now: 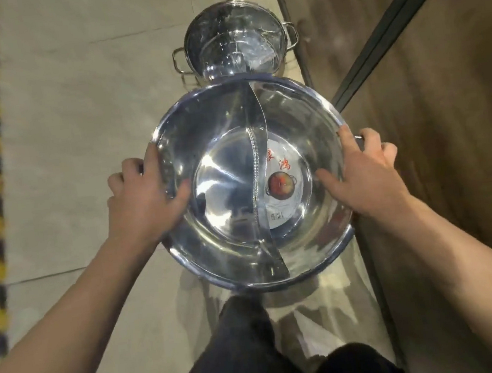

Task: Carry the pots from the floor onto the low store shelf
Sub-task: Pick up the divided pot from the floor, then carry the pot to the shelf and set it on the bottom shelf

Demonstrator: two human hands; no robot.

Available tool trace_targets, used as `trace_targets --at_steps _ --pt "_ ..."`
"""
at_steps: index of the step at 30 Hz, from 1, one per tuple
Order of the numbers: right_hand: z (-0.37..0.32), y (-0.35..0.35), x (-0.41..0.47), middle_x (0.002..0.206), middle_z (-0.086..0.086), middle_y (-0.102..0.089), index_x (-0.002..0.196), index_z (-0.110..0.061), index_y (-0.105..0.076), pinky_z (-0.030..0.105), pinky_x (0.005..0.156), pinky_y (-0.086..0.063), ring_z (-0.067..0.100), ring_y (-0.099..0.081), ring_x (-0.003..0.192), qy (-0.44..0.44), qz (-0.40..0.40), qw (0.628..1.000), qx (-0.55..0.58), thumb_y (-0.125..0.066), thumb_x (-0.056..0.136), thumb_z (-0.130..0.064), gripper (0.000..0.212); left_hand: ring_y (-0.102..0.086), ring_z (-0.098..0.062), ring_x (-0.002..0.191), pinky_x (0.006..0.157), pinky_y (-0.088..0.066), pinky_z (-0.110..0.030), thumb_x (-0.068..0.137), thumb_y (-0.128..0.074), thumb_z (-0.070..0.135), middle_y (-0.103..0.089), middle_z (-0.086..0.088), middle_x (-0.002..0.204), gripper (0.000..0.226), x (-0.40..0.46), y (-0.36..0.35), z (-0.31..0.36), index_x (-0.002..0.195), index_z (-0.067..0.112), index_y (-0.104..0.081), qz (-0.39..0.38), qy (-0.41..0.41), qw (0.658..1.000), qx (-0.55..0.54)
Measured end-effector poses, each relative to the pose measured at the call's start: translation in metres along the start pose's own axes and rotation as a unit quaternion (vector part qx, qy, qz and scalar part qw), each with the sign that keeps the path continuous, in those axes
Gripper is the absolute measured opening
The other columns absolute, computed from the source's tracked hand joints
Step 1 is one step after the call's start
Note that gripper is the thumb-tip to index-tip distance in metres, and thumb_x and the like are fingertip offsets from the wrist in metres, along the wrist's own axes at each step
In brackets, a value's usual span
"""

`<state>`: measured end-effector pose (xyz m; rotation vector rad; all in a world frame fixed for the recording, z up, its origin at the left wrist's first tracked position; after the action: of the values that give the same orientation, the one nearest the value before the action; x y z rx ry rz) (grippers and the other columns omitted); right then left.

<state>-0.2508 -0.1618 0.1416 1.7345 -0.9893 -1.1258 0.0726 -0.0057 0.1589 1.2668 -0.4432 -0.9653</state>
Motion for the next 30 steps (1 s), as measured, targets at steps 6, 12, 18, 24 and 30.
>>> trace_targets --at_steps 6,12,18,24,30 --pt "-0.062 0.164 -0.071 0.149 0.017 -0.024 0.152 -0.028 -0.016 0.058 0.096 -0.041 0.046 -0.024 0.129 0.012 -0.001 1.000 0.009 -0.057 0.088 -0.057 0.082 -0.040 -0.045 0.120 0.088 -0.044 -0.058 0.085 -0.057 0.057 -0.045 -0.017 0.129 0.079 -0.062 0.184 0.032 0.152 0.033 -0.023 0.014 0.021 1.000 -0.010" --pt "-0.109 0.331 -0.176 0.148 0.021 -0.029 0.151 -0.028 -0.021 0.058 0.099 -0.037 0.047 -0.027 0.130 0.027 0.038 0.999 0.019 -0.052 0.085 -0.061 0.080 -0.040 -0.047 0.123 0.096 -0.043 -0.059 0.088 -0.052 0.058 -0.046 -0.022 0.132 0.079 -0.169 0.362 0.068 0.155 0.027 -0.024 0.051 0.037 0.998 -0.022" --pt "-0.145 0.450 -0.291 0.138 0.022 -0.041 0.148 -0.023 -0.032 0.051 0.098 -0.034 0.047 -0.036 0.128 0.090 0.066 0.994 -0.003 -0.051 0.088 -0.060 0.074 -0.045 -0.043 0.120 0.096 -0.045 -0.057 0.088 -0.044 0.068 -0.051 -0.017 0.126 0.077 -0.291 0.485 0.077 0.154 0.031 -0.029 0.088 0.048 0.994 -0.050" --pt "-0.189 0.510 -0.374 0.135 0.019 -0.048 0.142 -0.026 -0.040 0.047 0.100 -0.032 0.042 -0.038 0.128 0.136 0.060 0.989 -0.022 -0.046 0.087 -0.064 0.068 -0.049 -0.045 0.119 0.091 -0.049 -0.057 0.082 -0.035 0.080 -0.056 -0.018 0.124 0.083 -0.369 0.562 0.049 0.150 0.032 -0.035 0.111 0.066 0.990 -0.052" --pt "-0.253 0.540 -0.431 0.131 0.027 -0.053 0.137 -0.012 -0.048 0.050 0.103 -0.028 0.040 -0.038 0.132 0.191 0.088 0.976 -0.059 -0.051 0.088 -0.061 0.070 -0.046 -0.047 0.121 0.093 -0.045 -0.055 0.088 -0.050 0.064 -0.052 -0.019 0.127 0.072 -0.425 0.605 0.003 0.148 0.026 -0.038 0.124 0.090 0.986 -0.060"
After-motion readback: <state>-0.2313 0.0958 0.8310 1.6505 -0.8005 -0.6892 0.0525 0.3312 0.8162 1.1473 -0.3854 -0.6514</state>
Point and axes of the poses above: each hand's wrist, its own x-axis towards the middle knuckle, its own y-axis out of the back of the hand, z = x × y, the point moved 10 cm from there along x, towards the middle knuckle
